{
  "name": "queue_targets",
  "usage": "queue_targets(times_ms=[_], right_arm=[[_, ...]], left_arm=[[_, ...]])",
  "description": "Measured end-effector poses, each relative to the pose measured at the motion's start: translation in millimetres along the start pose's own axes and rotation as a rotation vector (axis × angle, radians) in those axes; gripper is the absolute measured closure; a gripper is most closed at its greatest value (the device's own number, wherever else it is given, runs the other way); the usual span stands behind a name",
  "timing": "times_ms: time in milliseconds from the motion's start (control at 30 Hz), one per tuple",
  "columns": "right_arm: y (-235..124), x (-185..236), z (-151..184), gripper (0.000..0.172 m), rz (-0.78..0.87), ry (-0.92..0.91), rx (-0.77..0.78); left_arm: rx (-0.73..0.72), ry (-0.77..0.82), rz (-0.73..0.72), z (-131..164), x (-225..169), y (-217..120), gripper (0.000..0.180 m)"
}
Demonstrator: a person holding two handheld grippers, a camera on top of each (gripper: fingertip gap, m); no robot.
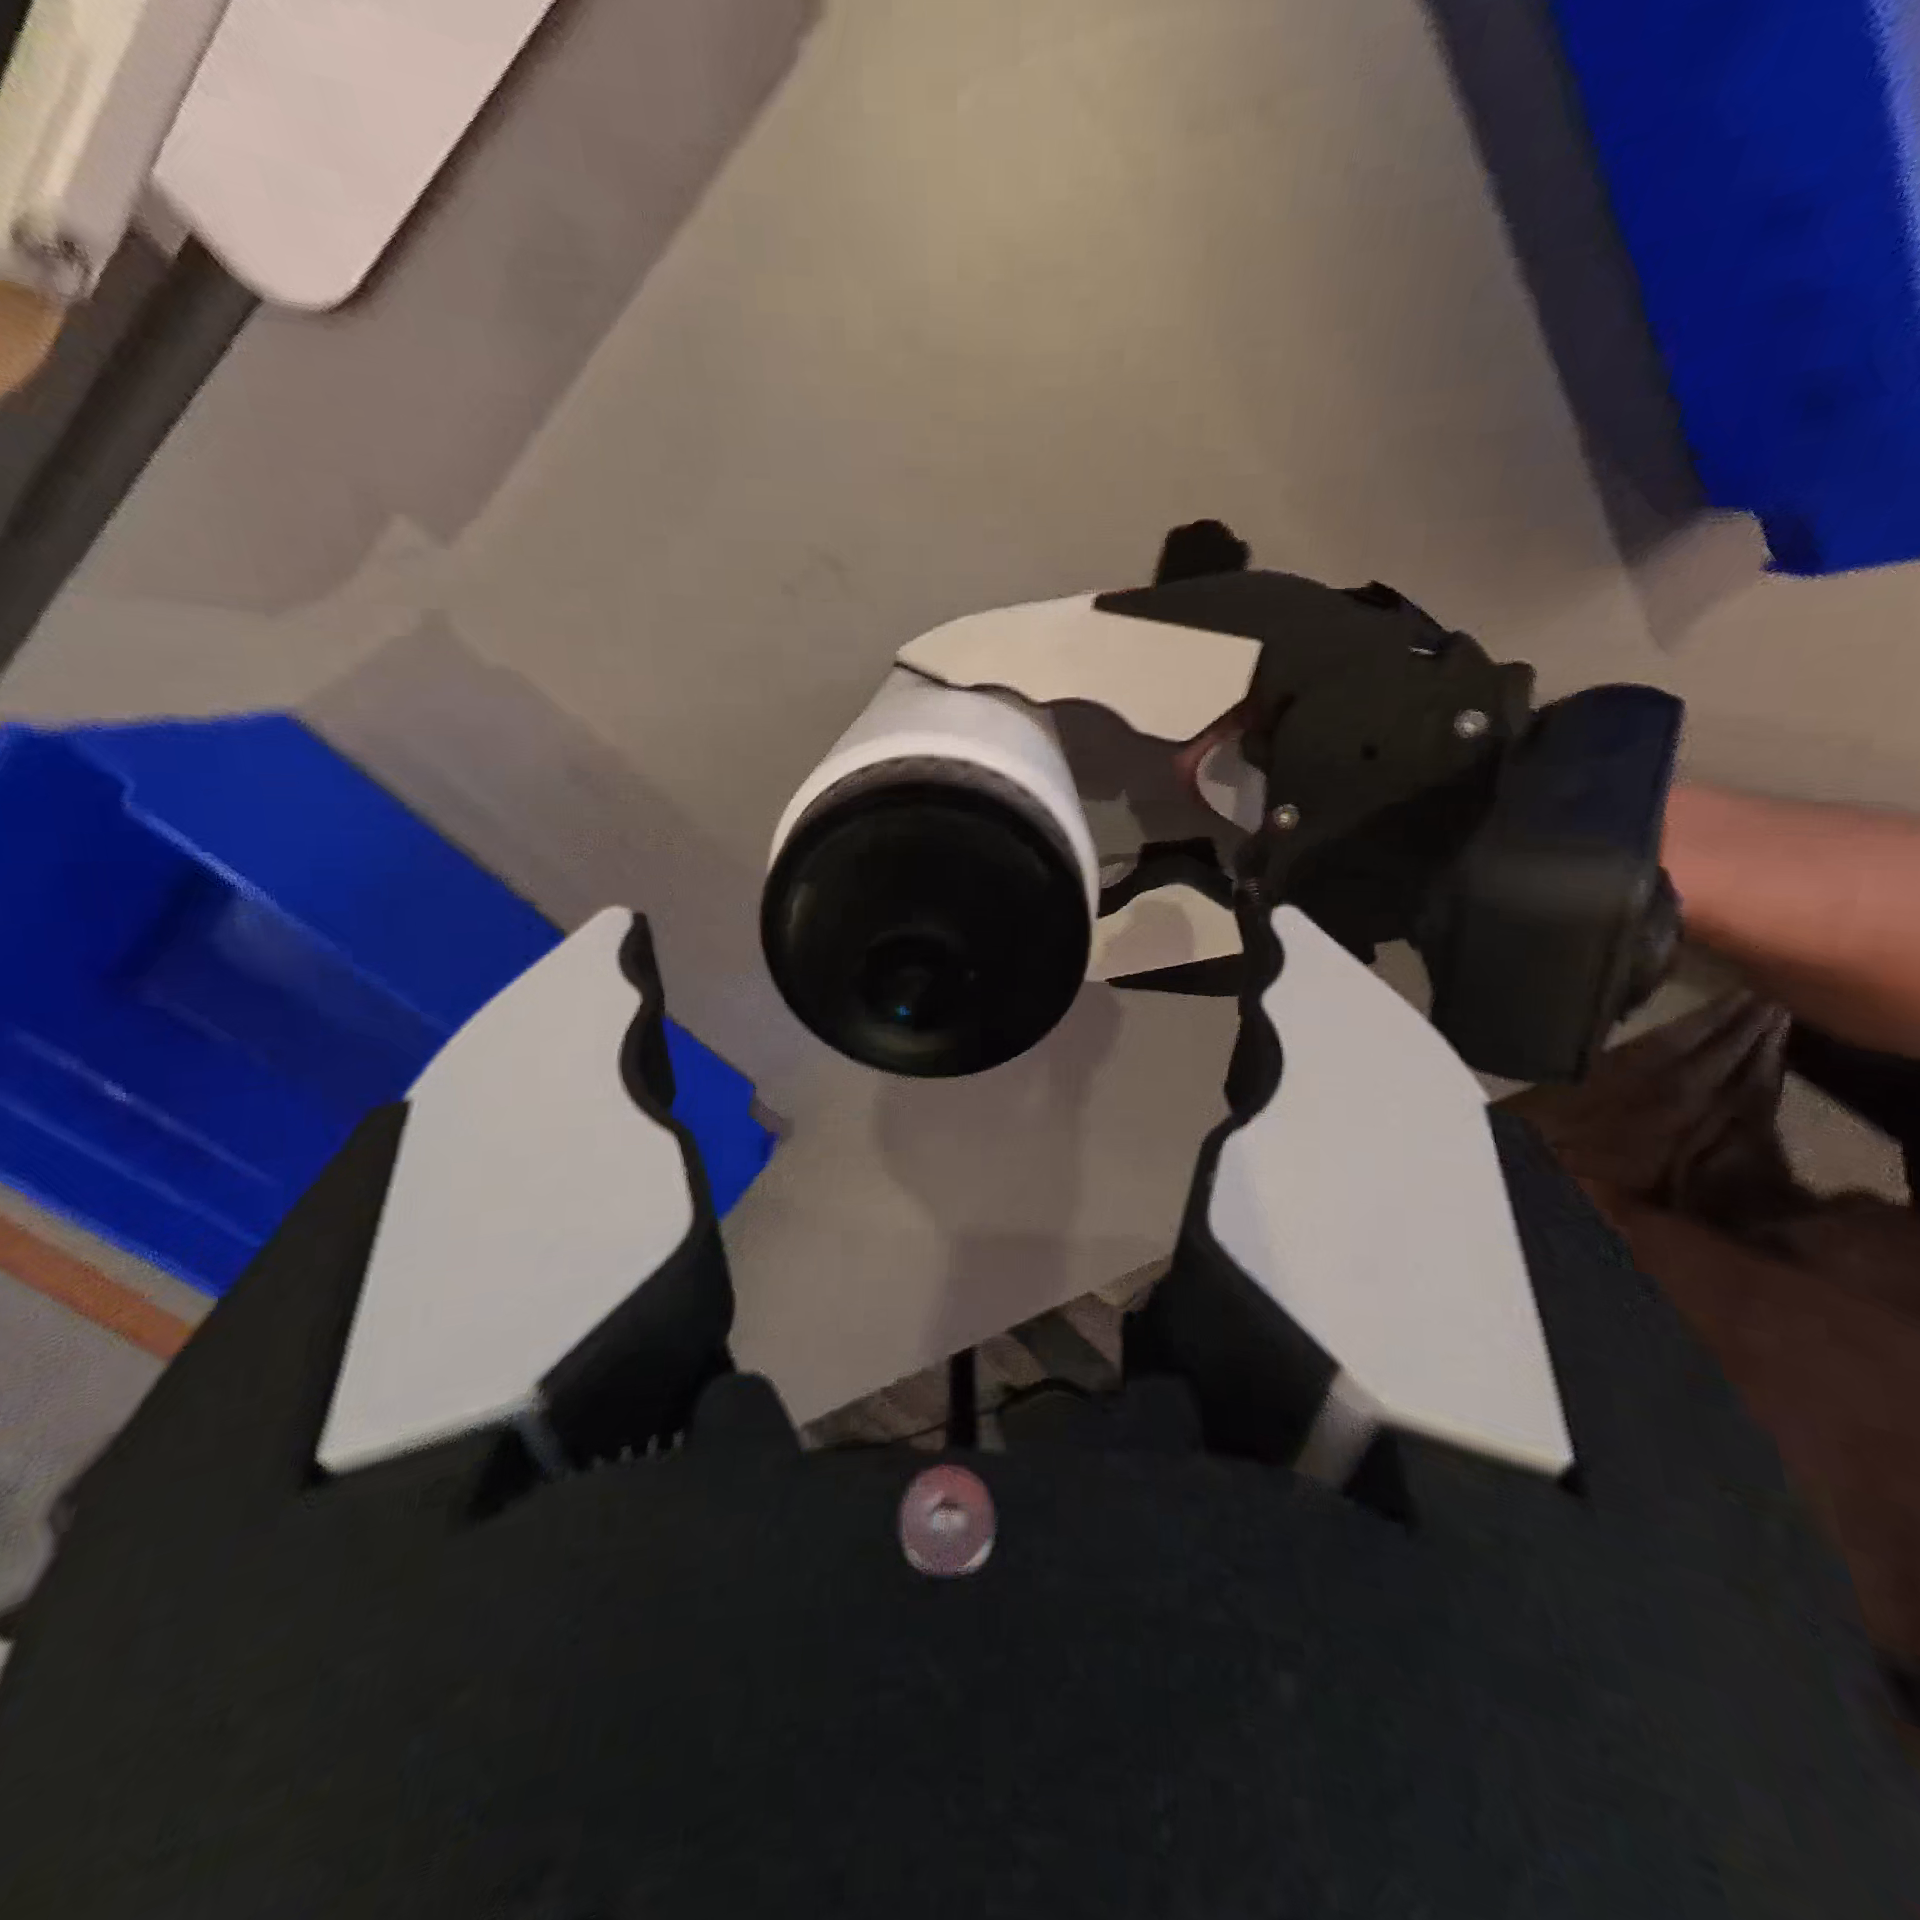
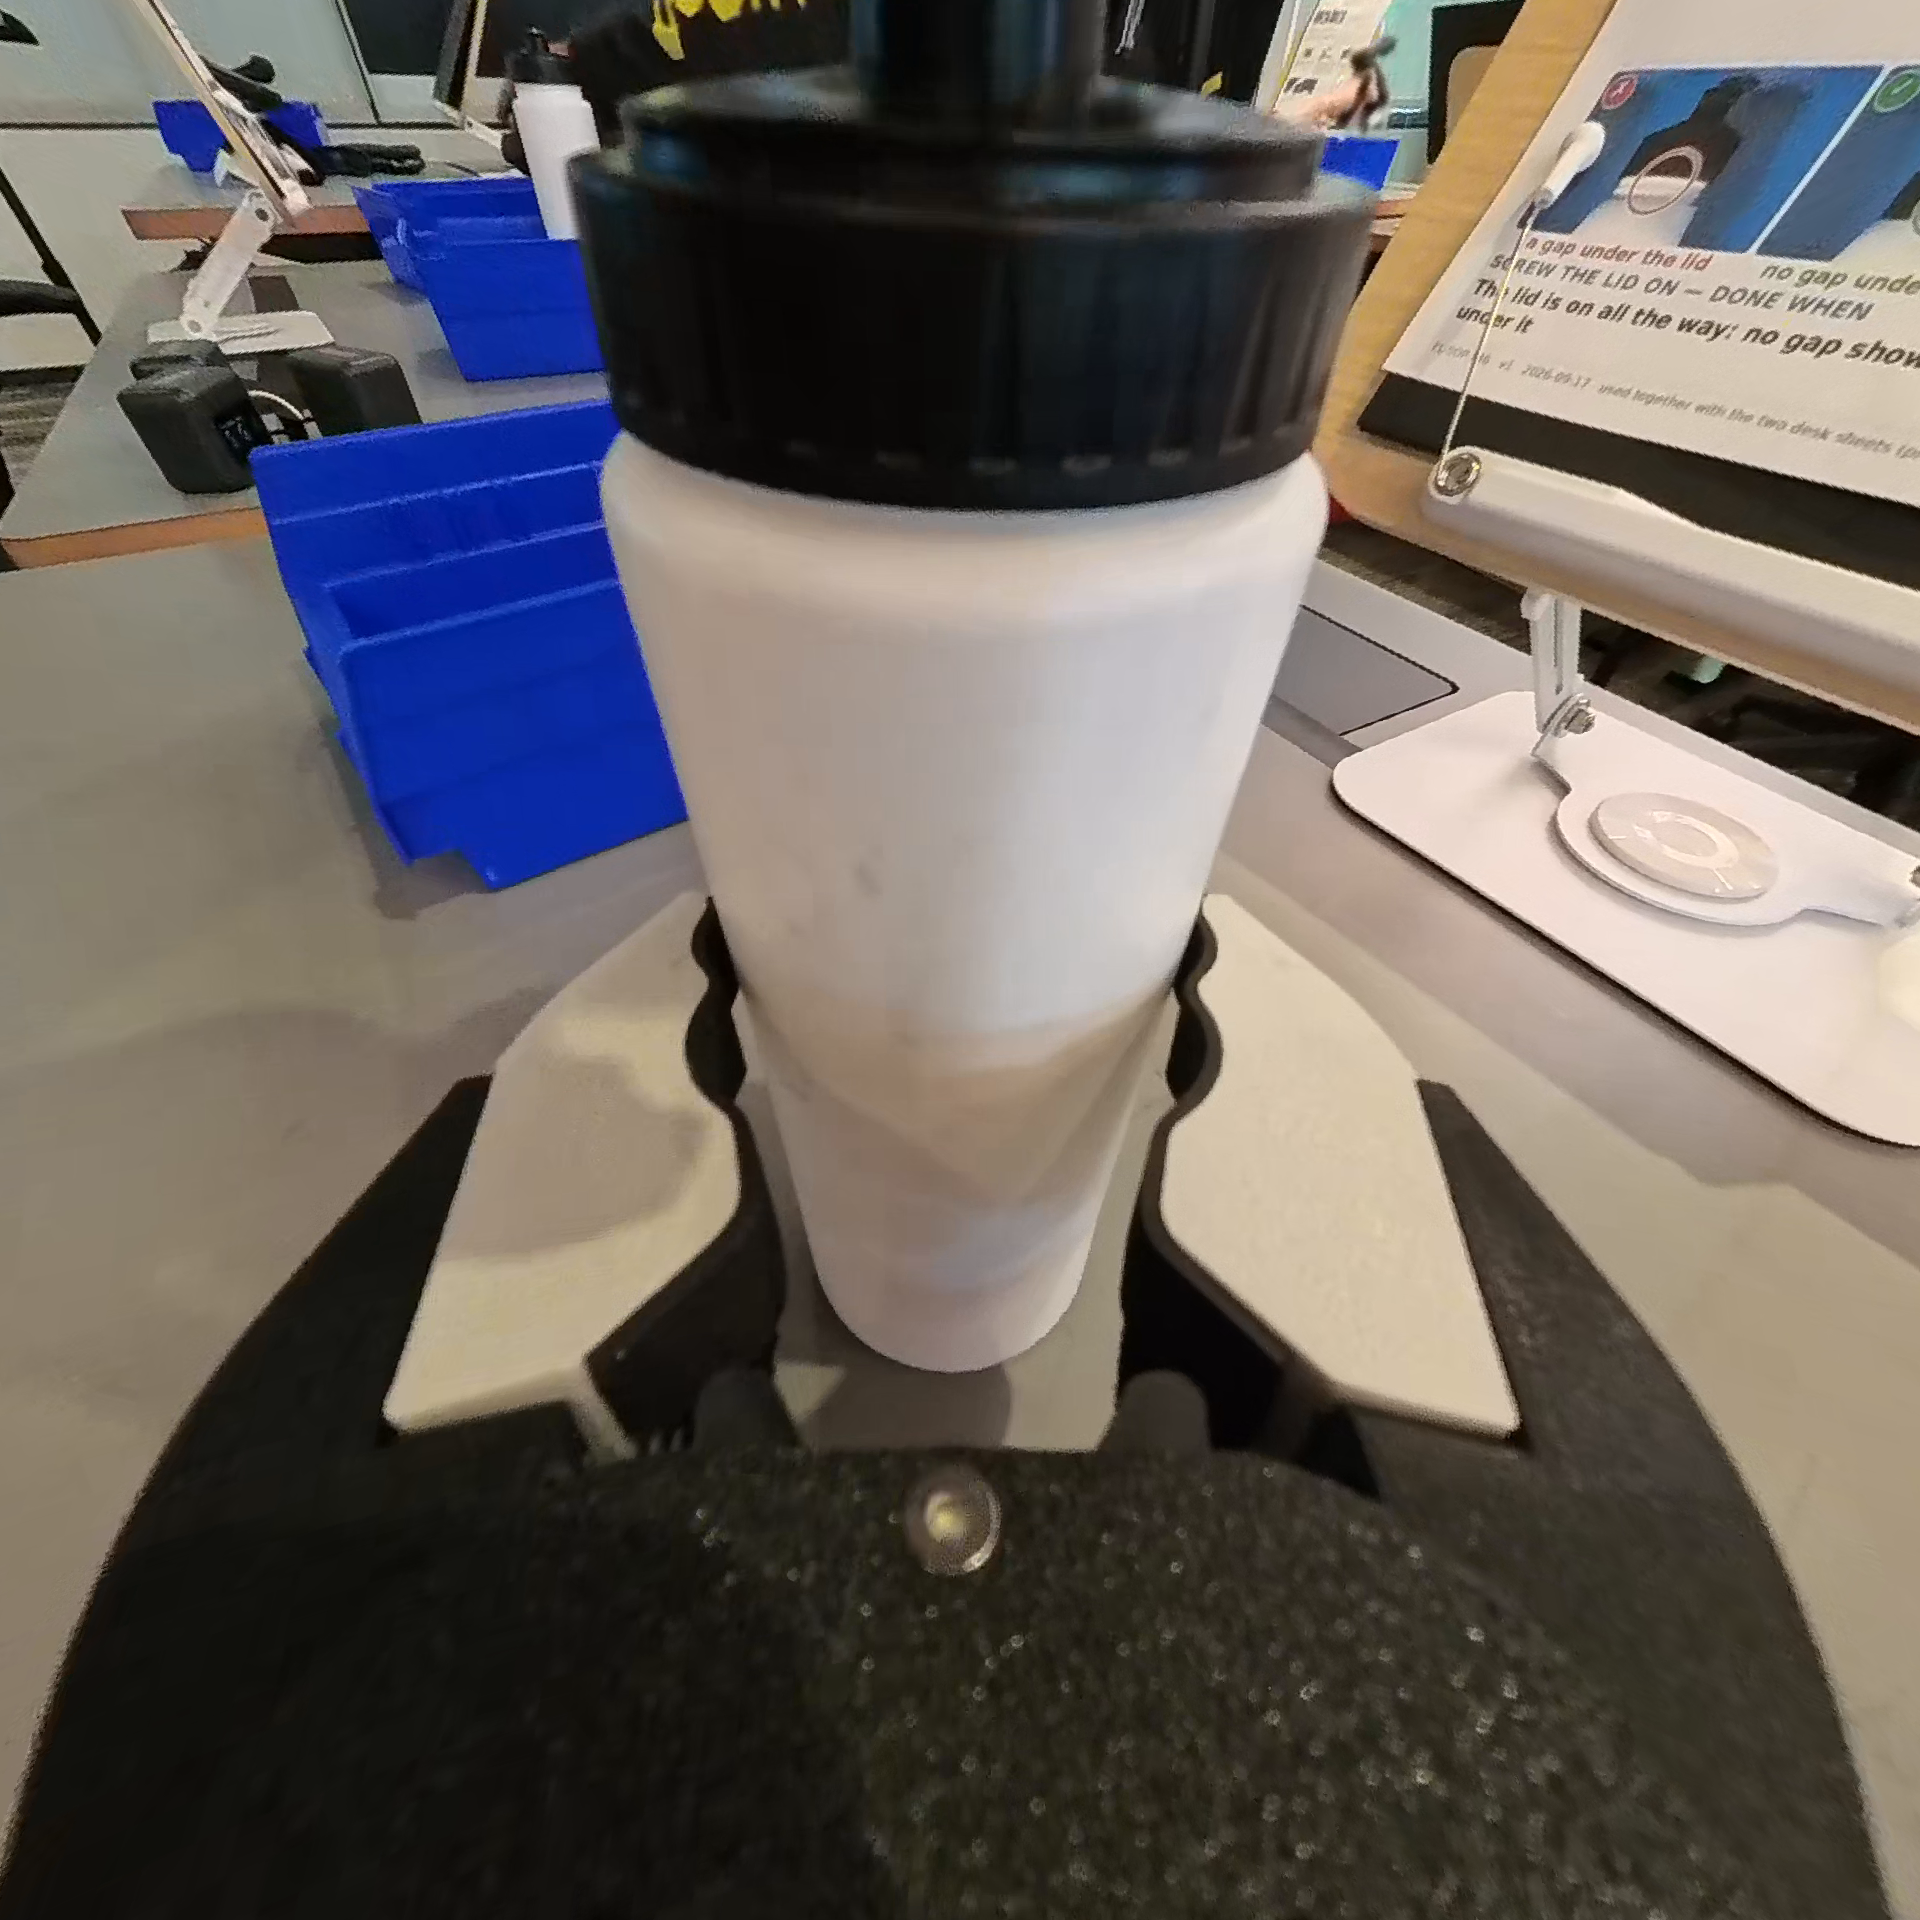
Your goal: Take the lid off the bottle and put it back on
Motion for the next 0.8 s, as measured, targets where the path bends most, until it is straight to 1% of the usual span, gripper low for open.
queue_targets(times_ms=[67,100,133,167,233,367,500,533,567,600,667,700,733,800], right_arm=[[1,0,0,0.09,0.002,-0.001,-0.001],[1,0,0,0.09,0.001,-0.001,-0.001],[1,0,0,0.09,0.0,-0.001,0.0],[1,1,0,0.09,-0.001,-0.002,0.001],[2,0,0,0.09,0.001,-0.002,0.002],[2,1,0,0.09,-0.002,-0.004,0.004],[3,3,-1,0.09,-0.003,-0.009,0.006],[3,3,-1,0.09,-0.006,-0.007,0.006],[2,3,0,0.09,-0.008,-0.002,0.006],[2,3,0,0.09,-0.01,-0.003,0.006],[3,3,0,0.09,-0.009,-0.003,0.007],[3,3,0,0.09,-0.008,-0.003,0.007],[3,3,0,0.09,-0.007,-0.002,0.007],[3,2,0,0.09,-0.005,0.0,0.006]], left_arm=[[0.004,-0.052,-0.027,6,1,4,0.079],[0.006,-0.066,-0.026,8,-1,6,0.088],[0.009,-0.072,-0.036,11,-2,9,0.102],[0.005,-0.069,-0.066,11,-1,10,0.106],[0.0,-0.065,-0.107,11,1,10,0.119],[0.012,-0.069,-0.09,12,3,10,0.119],[0.025,-0.113,-0.074,12,7,8,0.116],[0.029,-0.118,-0.086,12,10,9,0.102],[0.043,-0.117,-0.091,14,12,10,0.092],[0.058,-0.122,-0.081,16,13,12,0.091],[0.069,-0.148,-0.024,19,11,18,0.097],[0.063,-0.157,0.008,19,9,19,0.108],[0.059,-0.15,0.012,18,8,20,0.108],[0.058,-0.072,0.017,18,7,20,0.109]])
Point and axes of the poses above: each gripper's, where its closed fingertips meet, y out along the fingers, z out of its underside, x = y × z across the jaws, the point moved 5 cm from there along -y, back along the fingers, and after that the axes turned 12 degrees about -x, right-handed, at the moved point
